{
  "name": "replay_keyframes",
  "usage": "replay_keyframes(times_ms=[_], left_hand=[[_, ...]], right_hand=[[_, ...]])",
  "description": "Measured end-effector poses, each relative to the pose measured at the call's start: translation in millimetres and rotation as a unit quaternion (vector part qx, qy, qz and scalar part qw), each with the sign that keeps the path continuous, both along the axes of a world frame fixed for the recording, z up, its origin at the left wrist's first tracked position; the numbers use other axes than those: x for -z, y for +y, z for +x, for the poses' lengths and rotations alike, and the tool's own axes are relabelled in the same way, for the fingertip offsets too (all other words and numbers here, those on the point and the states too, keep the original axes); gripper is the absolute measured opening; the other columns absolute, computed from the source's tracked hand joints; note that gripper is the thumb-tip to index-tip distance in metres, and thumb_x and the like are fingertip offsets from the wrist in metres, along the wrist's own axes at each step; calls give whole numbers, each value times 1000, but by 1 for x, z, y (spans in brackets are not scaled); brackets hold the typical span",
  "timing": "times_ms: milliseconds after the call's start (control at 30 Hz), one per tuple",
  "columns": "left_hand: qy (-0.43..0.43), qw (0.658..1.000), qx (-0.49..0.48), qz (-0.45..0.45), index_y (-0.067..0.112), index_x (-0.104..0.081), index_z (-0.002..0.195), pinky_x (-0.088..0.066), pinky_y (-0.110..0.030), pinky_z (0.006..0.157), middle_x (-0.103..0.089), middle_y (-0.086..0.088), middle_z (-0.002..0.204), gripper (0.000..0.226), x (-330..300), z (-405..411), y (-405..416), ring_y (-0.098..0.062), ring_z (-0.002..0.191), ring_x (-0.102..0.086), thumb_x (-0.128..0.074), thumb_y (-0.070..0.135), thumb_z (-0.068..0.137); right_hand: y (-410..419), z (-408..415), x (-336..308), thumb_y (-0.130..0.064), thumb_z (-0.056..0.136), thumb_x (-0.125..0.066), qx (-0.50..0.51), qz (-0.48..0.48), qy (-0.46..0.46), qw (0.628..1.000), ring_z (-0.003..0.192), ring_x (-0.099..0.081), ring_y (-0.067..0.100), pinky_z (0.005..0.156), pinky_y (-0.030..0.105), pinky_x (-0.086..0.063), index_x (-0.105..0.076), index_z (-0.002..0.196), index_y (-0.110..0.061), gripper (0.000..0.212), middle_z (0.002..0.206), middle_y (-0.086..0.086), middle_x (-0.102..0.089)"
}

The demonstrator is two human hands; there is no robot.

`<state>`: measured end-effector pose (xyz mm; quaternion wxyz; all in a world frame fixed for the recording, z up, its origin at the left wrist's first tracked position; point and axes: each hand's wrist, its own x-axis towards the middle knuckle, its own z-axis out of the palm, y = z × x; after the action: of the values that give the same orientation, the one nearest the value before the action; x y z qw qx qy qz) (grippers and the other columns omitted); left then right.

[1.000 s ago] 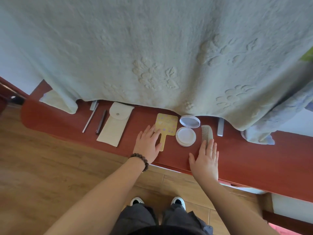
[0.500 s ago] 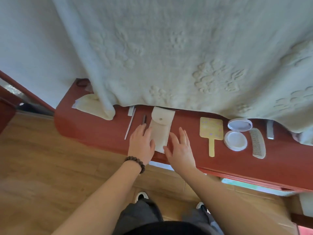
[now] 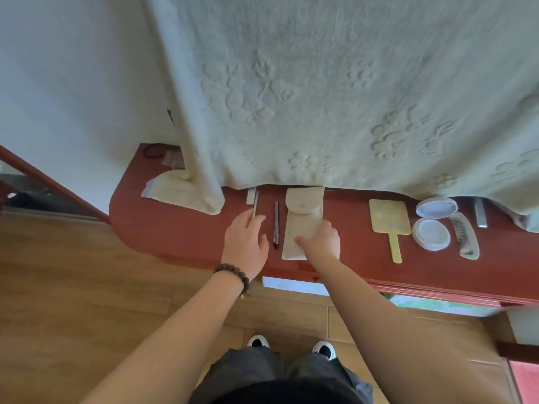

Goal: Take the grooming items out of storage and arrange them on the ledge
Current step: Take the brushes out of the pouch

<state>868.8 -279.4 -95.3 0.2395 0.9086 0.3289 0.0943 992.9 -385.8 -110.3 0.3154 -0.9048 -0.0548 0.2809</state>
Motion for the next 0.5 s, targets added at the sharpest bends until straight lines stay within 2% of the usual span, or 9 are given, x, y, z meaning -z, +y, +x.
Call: replay_keyframes(times_ms=[100, 233, 300, 400, 500], left_hand=[[-14, 1000, -2, -7, 11, -53, 130, -32, -40, 111, -46, -10, 141, 40, -5, 0, 1, -24, 134, -38, -54, 12, 90], [-42, 999, -4, -19, 11, -50, 132, -37, -41, 108, -47, -8, 139, 41, -18, 4, -2, -23, 131, -42, -56, 19, 92], [-66, 996, -25, -53, 12, -43, 137, -38, -37, 108, -45, -6, 141, 52, -27, 9, -6, -21, 131, -42, -59, 29, 90], [-108, 976, -63, -178, 17, -31, 144, -39, -33, 106, -41, 4, 143, 79, -45, 22, -16, -12, 129, -43, -71, 41, 80], [-156, 920, -91, -349, 23, -40, 137, -48, -36, 98, -54, 10, 127, 81, -61, 38, -21, -8, 111, -57, -81, 38, 69]], right_hand=[[-5, 7, 0, -17, 80, -73, 28, 60, 28, 997, 92, -56, 24, 73, 33, -46, -48, 118, -8, 46, 113, 10, -60], [-11, 13, -11, -14, 80, -71, 48, 129, 47, 989, 90, -56, 20, 72, 32, -45, -51, 117, -14, 42, 110, 3, -61], [-19, 10, -20, -15, 80, -71, 47, 186, 60, 980, 92, -61, 18, 73, 32, -48, -53, 113, -19, 38, 107, 0, -63], [-35, 2, -41, -18, 80, -73, 19, 269, 89, 959, 89, -66, 15, 70, 28, -52, -55, 110, -23, 35, 98, -3, -68], [-45, -6, -58, -17, 80, -74, -13, 321, 104, 941, 85, -70, 13, 66, 25, -52, -57, 108, -24, 34, 93, -4, -73]])
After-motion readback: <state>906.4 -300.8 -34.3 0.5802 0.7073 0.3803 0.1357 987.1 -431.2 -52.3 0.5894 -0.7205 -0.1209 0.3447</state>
